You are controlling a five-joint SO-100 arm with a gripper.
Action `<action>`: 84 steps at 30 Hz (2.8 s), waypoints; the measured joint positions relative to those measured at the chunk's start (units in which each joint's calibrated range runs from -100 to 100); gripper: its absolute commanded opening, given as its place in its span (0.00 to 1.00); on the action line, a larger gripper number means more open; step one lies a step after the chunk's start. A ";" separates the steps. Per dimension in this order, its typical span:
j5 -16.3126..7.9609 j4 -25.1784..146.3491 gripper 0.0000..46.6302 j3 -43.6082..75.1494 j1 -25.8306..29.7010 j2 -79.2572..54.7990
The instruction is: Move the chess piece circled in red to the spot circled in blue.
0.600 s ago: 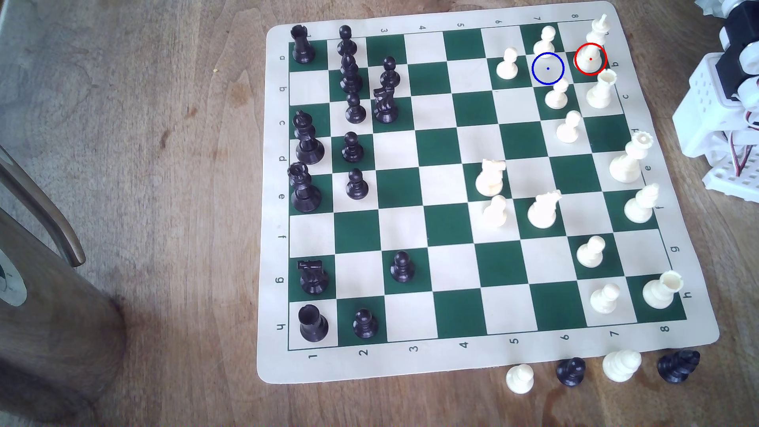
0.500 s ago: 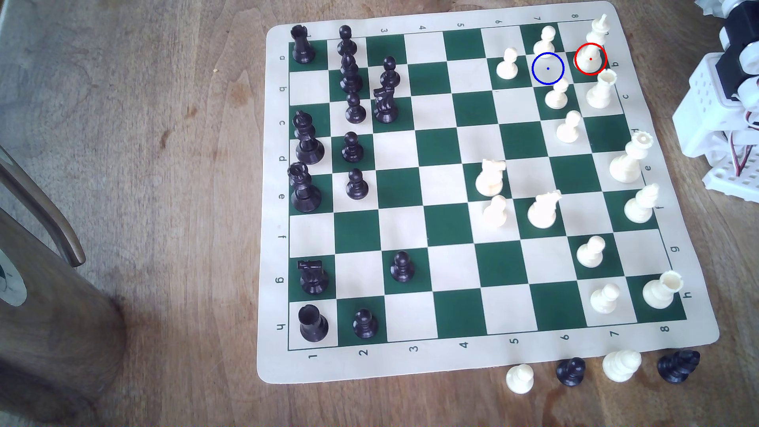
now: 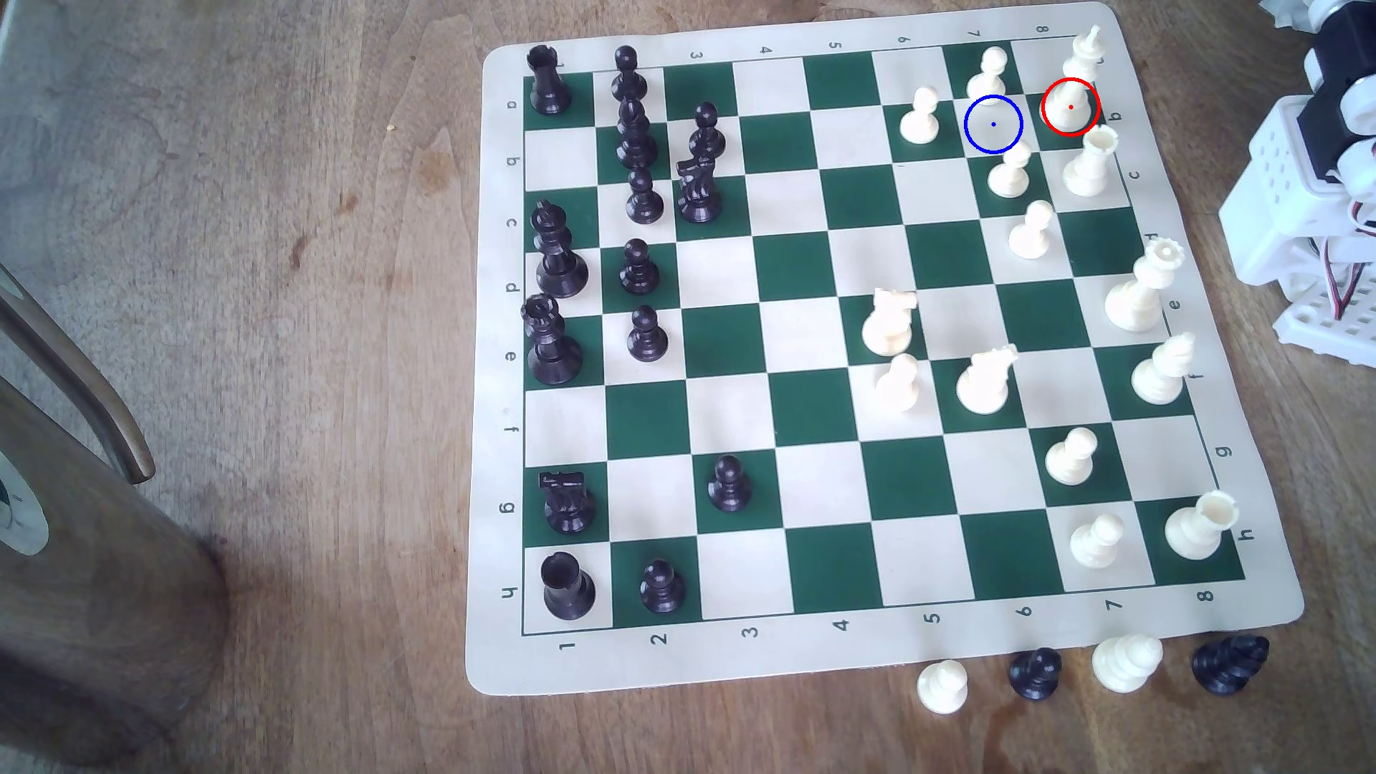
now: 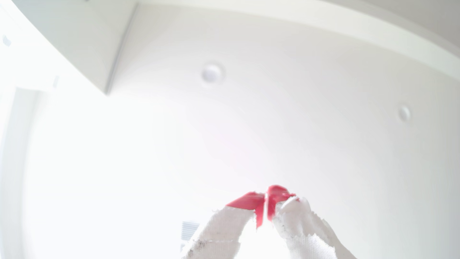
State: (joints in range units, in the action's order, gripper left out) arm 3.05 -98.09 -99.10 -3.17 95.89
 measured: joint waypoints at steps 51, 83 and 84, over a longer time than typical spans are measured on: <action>-16.07 172.43 0.22 60.37 -34.73 -45.25; -12.75 177.21 0.27 53.05 -38.94 -56.89; -12.60 176.73 0.27 52.69 -39.16 -57.14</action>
State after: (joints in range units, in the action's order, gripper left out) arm -9.55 78.65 -46.41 -42.33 38.75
